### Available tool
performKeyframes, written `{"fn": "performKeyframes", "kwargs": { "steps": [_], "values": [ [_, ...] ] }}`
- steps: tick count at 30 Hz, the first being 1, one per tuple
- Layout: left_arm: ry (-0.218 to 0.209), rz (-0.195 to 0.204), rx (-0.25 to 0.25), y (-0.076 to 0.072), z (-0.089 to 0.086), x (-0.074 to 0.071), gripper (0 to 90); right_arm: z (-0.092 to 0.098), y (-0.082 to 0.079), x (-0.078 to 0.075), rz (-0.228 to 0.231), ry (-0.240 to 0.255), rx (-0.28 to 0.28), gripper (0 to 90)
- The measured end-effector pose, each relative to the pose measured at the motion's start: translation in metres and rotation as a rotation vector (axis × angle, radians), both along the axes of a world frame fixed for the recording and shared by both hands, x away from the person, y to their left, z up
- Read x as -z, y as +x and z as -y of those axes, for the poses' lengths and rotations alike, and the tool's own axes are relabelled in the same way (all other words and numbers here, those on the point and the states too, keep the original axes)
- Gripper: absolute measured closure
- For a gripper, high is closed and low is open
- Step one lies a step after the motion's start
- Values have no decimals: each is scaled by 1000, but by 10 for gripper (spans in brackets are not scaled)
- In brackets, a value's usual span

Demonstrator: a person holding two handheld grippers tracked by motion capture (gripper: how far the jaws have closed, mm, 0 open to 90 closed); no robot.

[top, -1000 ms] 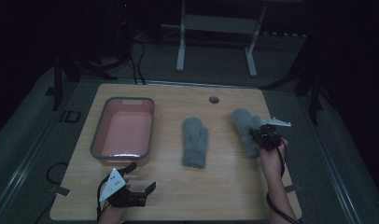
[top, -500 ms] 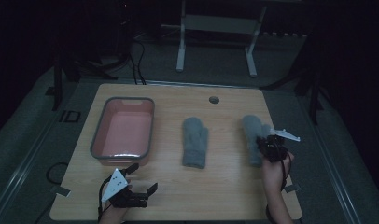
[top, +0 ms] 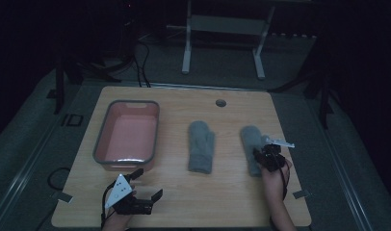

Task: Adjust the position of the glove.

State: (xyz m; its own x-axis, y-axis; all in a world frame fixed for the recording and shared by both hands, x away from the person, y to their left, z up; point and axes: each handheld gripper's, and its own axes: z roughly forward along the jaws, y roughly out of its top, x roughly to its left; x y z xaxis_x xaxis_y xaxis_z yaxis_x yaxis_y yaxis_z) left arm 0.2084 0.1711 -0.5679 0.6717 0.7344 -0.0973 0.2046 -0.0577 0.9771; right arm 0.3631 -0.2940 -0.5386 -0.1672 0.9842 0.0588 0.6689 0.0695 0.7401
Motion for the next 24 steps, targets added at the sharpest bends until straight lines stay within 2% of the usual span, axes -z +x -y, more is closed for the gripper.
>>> {"fn": "performKeyframes", "kwargs": {
  "steps": [1,2,3,4,5,6,7,8,9,11,12,14,15,16,17,18,19,20,21,22,23,24],
  "values": [
    [0,0,0,0,0,0,3,0,0,0,0,0,0,601],
    [4,0,4,0,0,0,3,4,-2,-8,30,-25,-38,571],
    [4,0,4,0,0,0,3,4,-2,-8,30,-25,-38,571],
    [5,0,7,0,1,0,3,10,-1,-13,59,-38,-100,561],
    [5,0,7,0,1,0,3,12,0,-14,60,-61,-130,547],
    [5,0,7,0,1,0,3,12,0,-14,60,-61,-130,547],
    [9,1,8,0,1,0,3,16,2,-14,61,-78,-200,539],
    [11,2,9,-1,1,0,3,17,3,-13,65,-96,-216,536],
    [11,2,9,-1,1,0,3,19,4,-11,52,-118,-228,538],
    [14,6,10,-1,1,-1,2,24,6,-7,40,-121,-257,524],
    [15,6,9,-1,1,0,2,24,6,-7,40,-121,-257,524],
    [11,2,9,0,2,0,2,30,7,2,4,-98,-311,500],
    [11,2,9,0,2,0,2,30,7,2,4,-98,-311,500],
    [17,4,9,0,2,0,2,33,7,8,20,-73,-327,513],
    [18,6,9,0,2,0,3,35,8,10,16,-46,-324,565],
    [18,6,9,0,2,0,3,35,8,10,16,-46,-324,565],
    [18,6,10,-1,2,0,3,36,8,12,15,-31,-325,619],
    [18,6,10,-1,2,0,3,36,8,12,15,-31,-325,619],
    [19,6,12,-1,2,0,3,36,7,14,24,-24,-331,668],
    [19,6,11,-1,2,0,3,32,5,14,17,-20,-298,769],
    [18,5,11,-1,2,0,3,30,5,13,7,-16,-272,793],
    [17,5,11,-1,2,0,3,26,5,10,-6,-1,-211,821]
  ]
}}
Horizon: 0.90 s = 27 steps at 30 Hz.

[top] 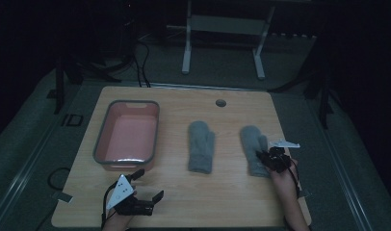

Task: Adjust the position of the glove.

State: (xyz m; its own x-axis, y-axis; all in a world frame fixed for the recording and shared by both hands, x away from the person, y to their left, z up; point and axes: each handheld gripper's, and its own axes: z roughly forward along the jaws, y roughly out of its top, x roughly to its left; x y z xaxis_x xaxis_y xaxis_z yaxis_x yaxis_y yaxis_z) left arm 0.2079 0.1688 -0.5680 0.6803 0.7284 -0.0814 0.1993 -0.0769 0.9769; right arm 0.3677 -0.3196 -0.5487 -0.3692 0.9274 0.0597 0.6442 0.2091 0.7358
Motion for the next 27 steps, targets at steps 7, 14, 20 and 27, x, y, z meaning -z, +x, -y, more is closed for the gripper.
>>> {"fn": "performKeyframes", "kwargs": {
  "steps": [7,14,20,27],
  "values": [
    [3,0,0,0,1,0,3,-19,-4,-19,41,18,139,832],
    [3,2,1,0,0,0,2,-39,-8,-53,91,67,175,832],
    [5,1,3,0,0,0,3,-58,-7,-81,122,92,194,832],
    [2,2,-1,0,0,0,2,-89,-3,-102,142,118,146,832]
  ]
}}
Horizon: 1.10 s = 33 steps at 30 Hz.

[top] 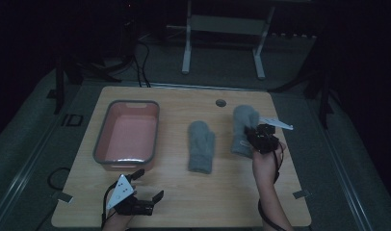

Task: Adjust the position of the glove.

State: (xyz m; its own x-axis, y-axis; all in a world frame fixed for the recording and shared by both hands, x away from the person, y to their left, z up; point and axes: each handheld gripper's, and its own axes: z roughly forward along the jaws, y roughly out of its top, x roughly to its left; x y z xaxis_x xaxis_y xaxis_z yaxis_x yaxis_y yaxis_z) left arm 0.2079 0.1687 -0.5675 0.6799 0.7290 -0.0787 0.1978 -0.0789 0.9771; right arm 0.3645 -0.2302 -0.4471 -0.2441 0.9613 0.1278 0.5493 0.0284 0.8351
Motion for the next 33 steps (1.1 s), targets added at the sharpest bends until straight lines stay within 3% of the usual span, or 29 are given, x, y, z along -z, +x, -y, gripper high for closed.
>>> {"fn": "performKeyframes", "kwargs": {
  "steps": [9,11,12,14,21,28,33],
  "values": [
    [1,1,1,0,-1,-1,2,-50,1,-13,14,34,-53,831],
    [1,3,0,-1,-1,-1,2,-50,1,-13,14,34,-53,831],
    [0,6,-1,-1,-1,-1,3,-65,2,-8,5,63,-66,831],
    [1,7,-4,-1,-2,-1,2,-75,3,-1,-12,86,-70,831],
    [-5,9,-3,-2,-3,-2,3,-110,-2,26,-64,63,-108,831],
    [-2,9,-1,-2,-3,-2,2,-120,-1,50,-123,42,-131,830],
    [3,6,5,-2,-2,-2,2,-120,1,65,-159,53,-134,827]
  ]
}}
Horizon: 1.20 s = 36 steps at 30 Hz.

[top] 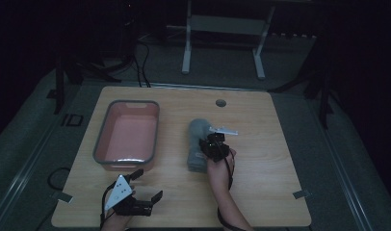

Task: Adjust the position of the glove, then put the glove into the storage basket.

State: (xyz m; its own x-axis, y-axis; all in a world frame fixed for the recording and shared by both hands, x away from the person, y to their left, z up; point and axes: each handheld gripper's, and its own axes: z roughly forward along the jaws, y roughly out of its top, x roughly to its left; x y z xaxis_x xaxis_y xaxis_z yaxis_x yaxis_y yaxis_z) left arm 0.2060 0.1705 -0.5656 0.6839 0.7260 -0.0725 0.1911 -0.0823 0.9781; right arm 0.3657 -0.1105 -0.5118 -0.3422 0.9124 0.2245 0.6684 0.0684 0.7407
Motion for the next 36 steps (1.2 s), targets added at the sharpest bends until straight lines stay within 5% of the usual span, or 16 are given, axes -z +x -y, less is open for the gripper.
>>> {"fn": "performKeyframes", "kwargs": {
  "steps": [5,9,15,17,21,22,23,25,26,31,36],
  "values": [
    [15,0,5,0,3,0,3,2,3,13,-31,-14,-5,786],
    [22,-23,6,0,6,1,2,9,2,8,-28,-5,-27,638],
    [89,-44,-3,0,16,-2,2,29,-6,-11,30,-9,-84,389],
    [118,-75,11,2,23,-3,3,44,-10,-14,60,-12,-126,190],
    [131,-125,59,4,36,-8,3,55,-11,-14,-1,-2,-172,152],
    [140,-172,83,7,43,-12,3,57,-12,-14,3,-7,-183,154],
    [136,-190,96,8,45,-14,3,66,-14,-15,67,-18,-202,165],
    [121,-211,112,12,51,-18,3,75,-17,-18,112,-33,-224,153],
    [122,-212,115,14,54,-21,3,80,-18,-21,134,-38,-220,155],
    [102,-205,167,30,68,-41,3,97,-17,-34,62,-13,-238,135],
    [117,-220,102,57,80,-69,3,96,-14,-42,74,-22,-250,157]
  ]
}}
